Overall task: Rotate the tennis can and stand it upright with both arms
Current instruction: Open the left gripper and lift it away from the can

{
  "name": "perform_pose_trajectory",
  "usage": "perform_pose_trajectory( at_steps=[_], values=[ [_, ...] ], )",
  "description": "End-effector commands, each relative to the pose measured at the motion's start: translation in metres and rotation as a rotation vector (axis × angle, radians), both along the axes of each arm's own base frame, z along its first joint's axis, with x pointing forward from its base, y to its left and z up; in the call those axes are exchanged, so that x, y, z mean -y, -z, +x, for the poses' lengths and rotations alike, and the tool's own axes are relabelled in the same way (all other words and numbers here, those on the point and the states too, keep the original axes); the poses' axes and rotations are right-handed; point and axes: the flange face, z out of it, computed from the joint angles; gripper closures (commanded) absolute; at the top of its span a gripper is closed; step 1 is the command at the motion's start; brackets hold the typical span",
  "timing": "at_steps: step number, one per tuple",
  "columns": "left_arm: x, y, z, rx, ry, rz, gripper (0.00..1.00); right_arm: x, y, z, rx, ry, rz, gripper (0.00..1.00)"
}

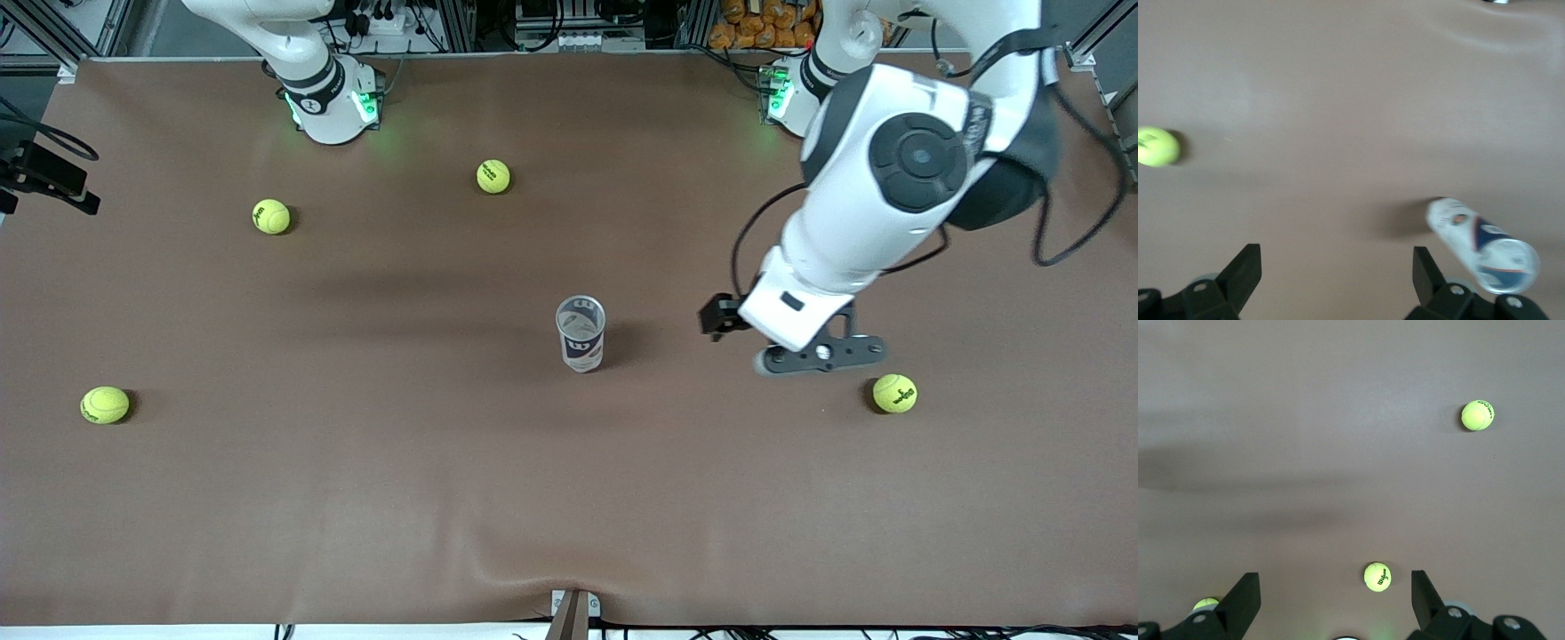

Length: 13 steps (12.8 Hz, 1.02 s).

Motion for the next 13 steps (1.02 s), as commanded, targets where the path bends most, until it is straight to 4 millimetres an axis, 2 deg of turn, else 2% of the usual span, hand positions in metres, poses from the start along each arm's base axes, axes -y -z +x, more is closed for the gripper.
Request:
perform_pose_trajectory(
  at_steps=[1, 4, 6, 9, 11, 13],
  values=[
    [-0.049, -0.014, 0.003, -0.008, 0.03, 0.052, 0.0, -0.002, 0.0, 0.0, -0.005, -0.003, 0.008, 0.0],
    [-0.121, -0.024, 0.018, -0.03, 0.092, 0.015, 0.0, -0.003, 0.0, 0.0, -0.006, -0.006, 0.009, 0.0],
    [-0.152, -0.024, 0.02, -0.05, 0.115, -0.01, 0.0, -0.003, 0.0, 0.0, -0.006, -0.006, 0.009, 0.0],
    [-0.183, -0.03, 0.019, -0.064, 0.126, 0.016, 0.0, -0.004, -0.001, -0.001, -0.005, -0.009, 0.009, 0.0],
    [-0.203, -0.054, 0.005, -0.046, 0.164, 0.016, 0.0, -0.004, -0.002, -0.001, -0.005, -0.009, 0.009, 0.0],
    [-0.221, -0.067, -0.023, -0.103, 0.135, 0.013, 0.0, -0.004, -0.002, -0.001, -0.005, -0.007, 0.008, 0.0]
  ],
)
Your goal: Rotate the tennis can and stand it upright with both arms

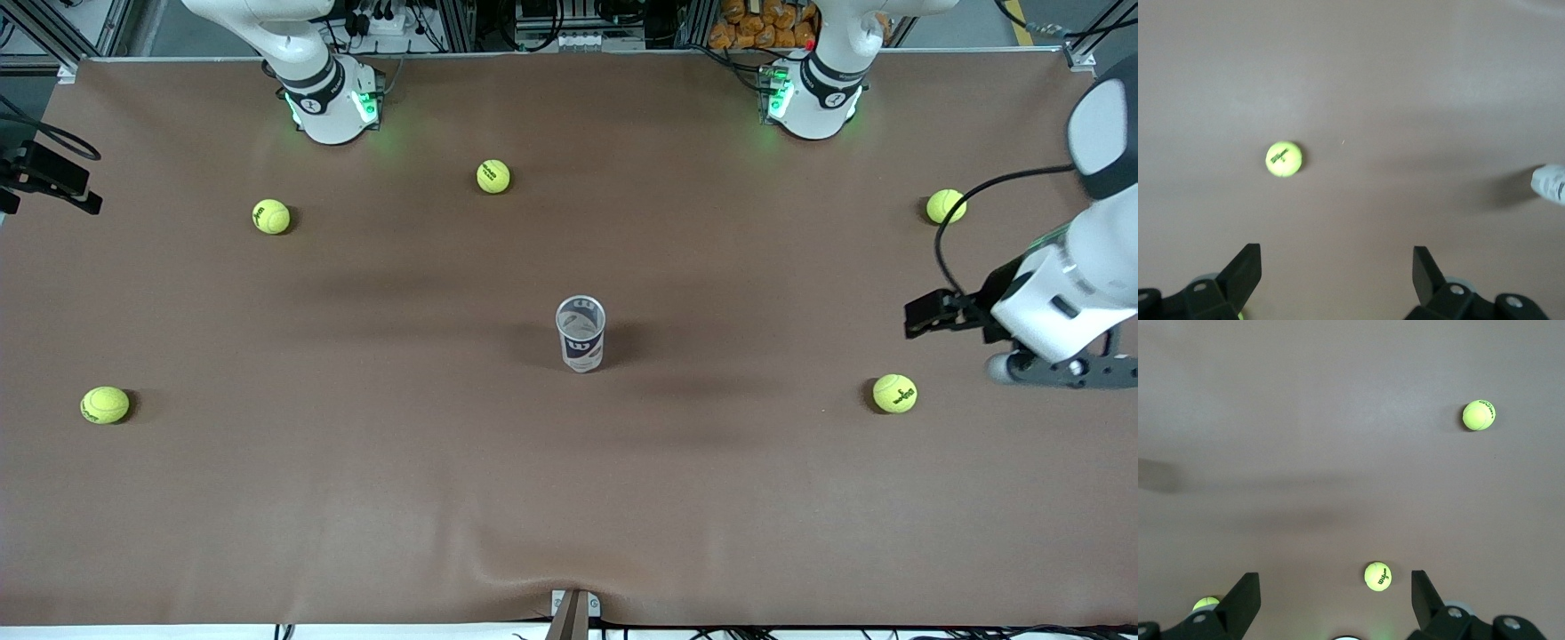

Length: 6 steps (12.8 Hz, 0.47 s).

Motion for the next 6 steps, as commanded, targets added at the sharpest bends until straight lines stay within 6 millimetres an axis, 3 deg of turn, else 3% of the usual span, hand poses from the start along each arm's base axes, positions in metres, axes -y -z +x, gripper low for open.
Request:
perform_pose_trajectory(
  at_steps=[1, 3, 6],
  values=[
    [-0.025, -0.032, -0.047, -0.019, -0.013, 0.02, 0.0, -0.002, -0.002, -0.001, -0.002, -0.005, 0.008, 0.0],
    [-0.036, -0.054, -0.081, -0.016, -0.028, 0.018, 0.0, -0.002, -0.002, -0.001, -0.002, -0.005, 0.008, 0.0],
    [-0.048, -0.061, -0.132, -0.025, -0.038, 0.01, 0.0, -0.001, 0.0, -0.001, -0.007, -0.003, 0.007, 0.0]
  ],
)
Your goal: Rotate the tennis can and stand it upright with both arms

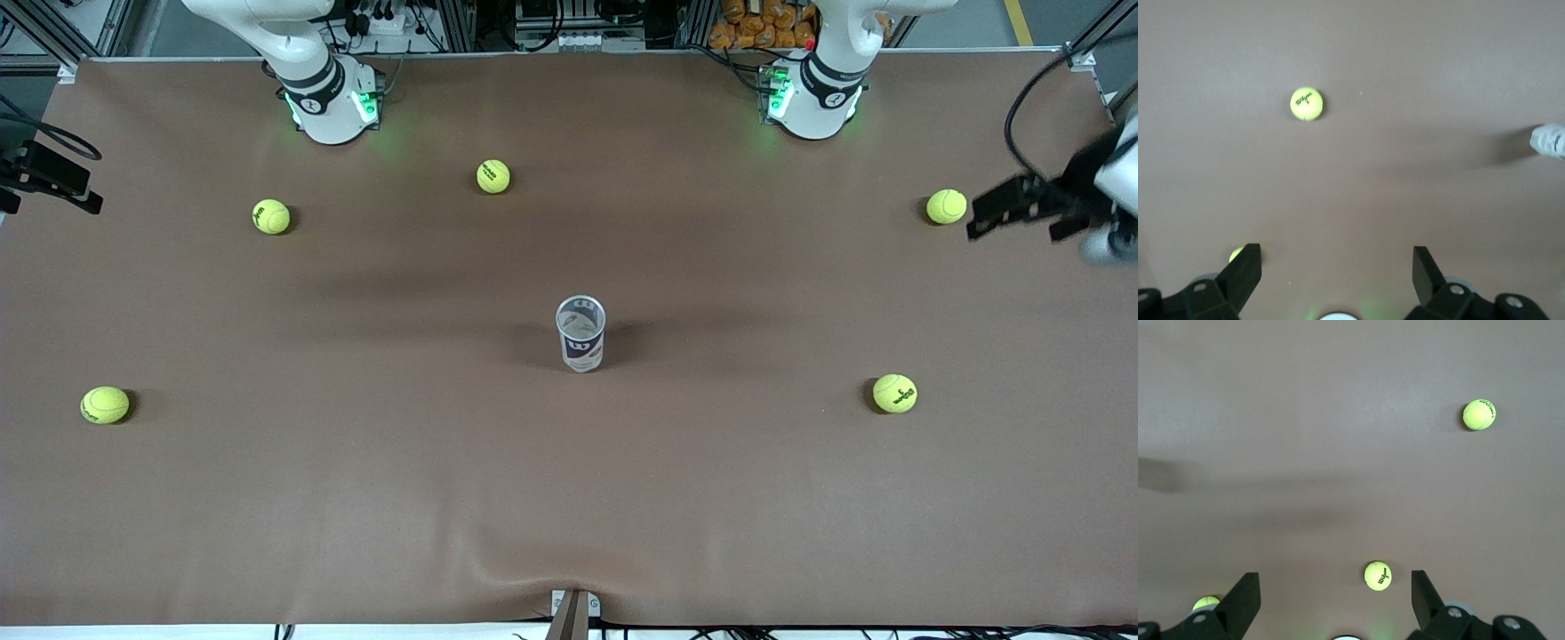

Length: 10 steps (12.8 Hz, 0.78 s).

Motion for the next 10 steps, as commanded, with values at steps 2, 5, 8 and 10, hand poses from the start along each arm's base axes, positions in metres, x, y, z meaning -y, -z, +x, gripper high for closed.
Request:
perform_pose_trajectory(
  at_steps=[2, 5, 8, 10],
  values=[
    [-0.01, 0.004, -0.045, -0.012, 0.009, 0.023, 0.0, -0.002, 0.0, 0.0, -0.005, -0.003, 0.007, 0.0],
    [-0.011, 0.016, -0.02, 0.003, 0.025, 0.069, 0.0, -0.002, 0.001, 0.0, -0.007, -0.004, 0.005, 0.0],
    [-0.014, 0.005, -0.012, 0.03, 0.024, 0.066, 0.0, -0.002, 0.001, 0.0, -0.007, -0.004, 0.005, 0.0],
    [-0.021, 0.009, -0.008, 0.025, 0.02, 0.064, 0.0, -0.002, 0.001, 0.0, -0.007, -0.004, 0.005, 0.0]
  ],
)
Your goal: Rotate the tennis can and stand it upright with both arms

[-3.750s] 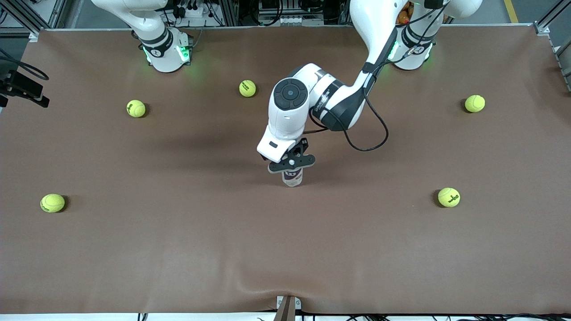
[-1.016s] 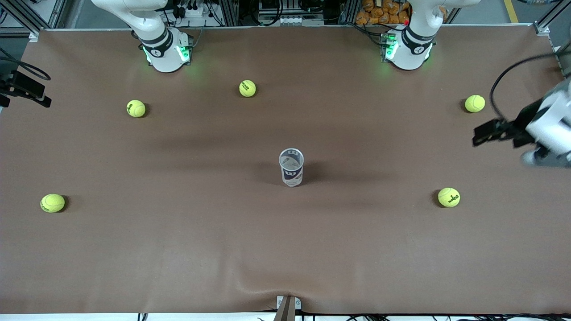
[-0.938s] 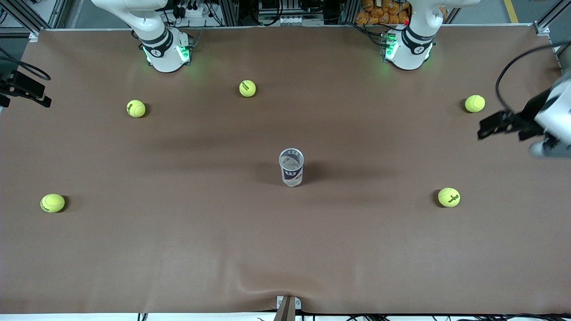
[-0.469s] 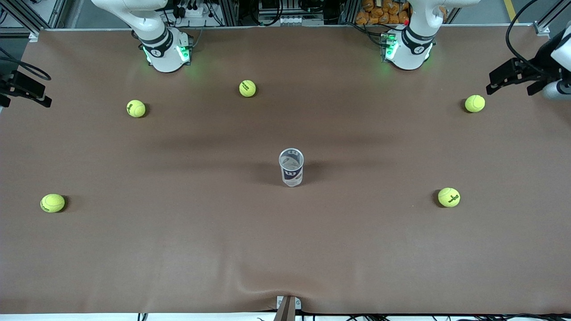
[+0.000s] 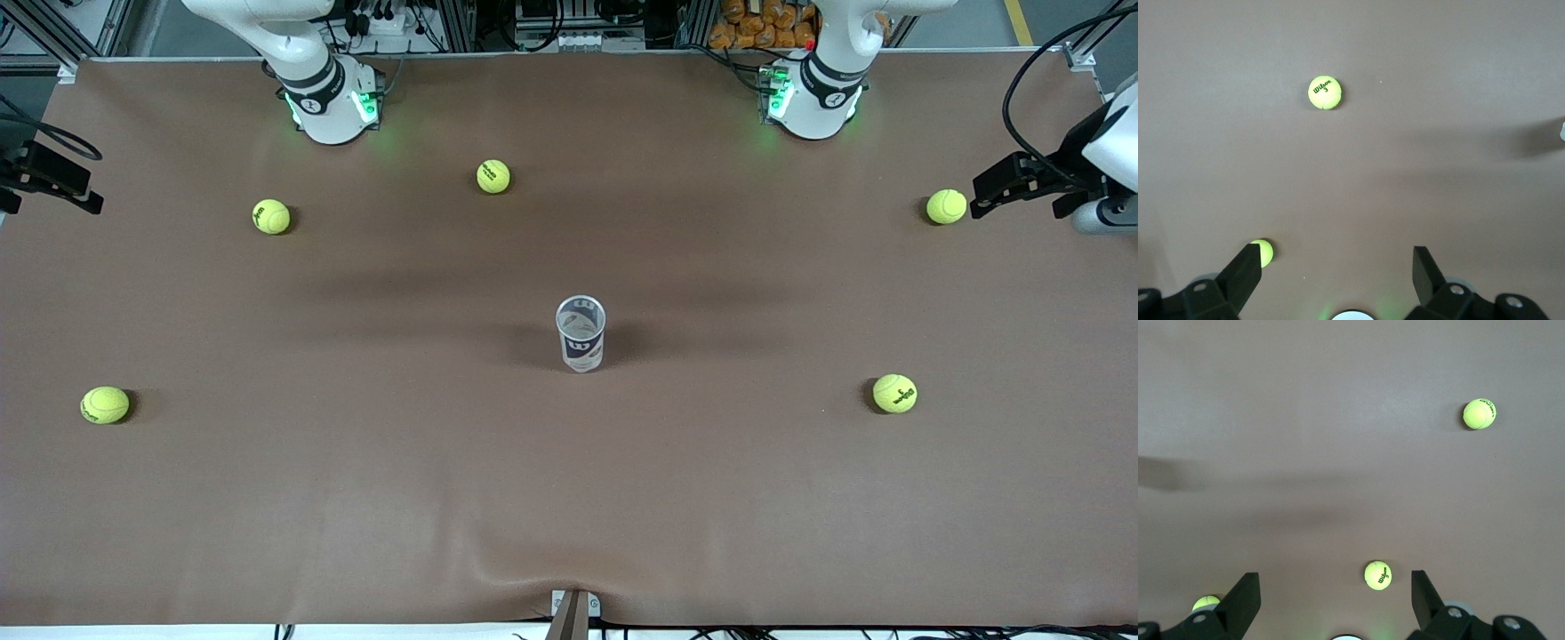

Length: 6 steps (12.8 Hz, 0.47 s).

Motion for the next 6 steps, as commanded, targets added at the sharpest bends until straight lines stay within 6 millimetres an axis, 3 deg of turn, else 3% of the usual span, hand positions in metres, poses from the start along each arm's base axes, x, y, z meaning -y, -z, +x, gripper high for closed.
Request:
perform_pose_trajectory(
  at_steps=[1, 4, 6],
  values=[
    [-0.009, -0.004, 0.006, 0.008, 0.041, 0.013, 0.0, -0.002, 0.0, 0.0, -0.005, -0.004, 0.005, 0.0],
    [-0.018, 0.007, 0.006, -0.017, 0.027, 0.004, 0.0, -0.002, 0.0, 0.0, -0.005, -0.004, 0.005, 0.0],
    [-0.015, -0.001, 0.005, -0.002, 0.027, 0.002, 0.0, -0.002, 0.0, 0.0, -0.005, -0.004, 0.005, 0.0]
  ],
)
